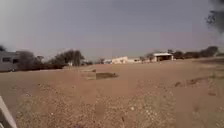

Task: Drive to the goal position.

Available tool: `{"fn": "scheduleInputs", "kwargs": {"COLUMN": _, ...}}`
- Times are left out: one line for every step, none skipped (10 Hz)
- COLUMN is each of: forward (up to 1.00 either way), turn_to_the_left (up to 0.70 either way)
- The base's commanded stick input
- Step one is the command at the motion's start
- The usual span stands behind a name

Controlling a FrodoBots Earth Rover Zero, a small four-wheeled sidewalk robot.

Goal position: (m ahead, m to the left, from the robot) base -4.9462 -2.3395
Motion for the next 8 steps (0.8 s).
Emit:
{"fn": "scheduleInputs", "kwargs": {"forward": 0.00, "turn_to_the_left": -0.50}}
{"fn": "scheduleInputs", "kwargs": {"forward": 0.00, "turn_to_the_left": -0.50}}
{"fn": "scheduleInputs", "kwargs": {"forward": 0.00, "turn_to_the_left": -0.50}}
{"fn": "scheduleInputs", "kwargs": {"forward": 0.00, "turn_to_the_left": -0.50}}
{"fn": "scheduleInputs", "kwargs": {"forward": 0.00, "turn_to_the_left": -0.50}}
{"fn": "scheduleInputs", "kwargs": {"forward": 0.00, "turn_to_the_left": -0.50}}
{"fn": "scheduleInputs", "kwargs": {"forward": 0.00, "turn_to_the_left": -0.50}}
{"fn": "scheduleInputs", "kwargs": {"forward": 0.00, "turn_to_the_left": -0.50}}
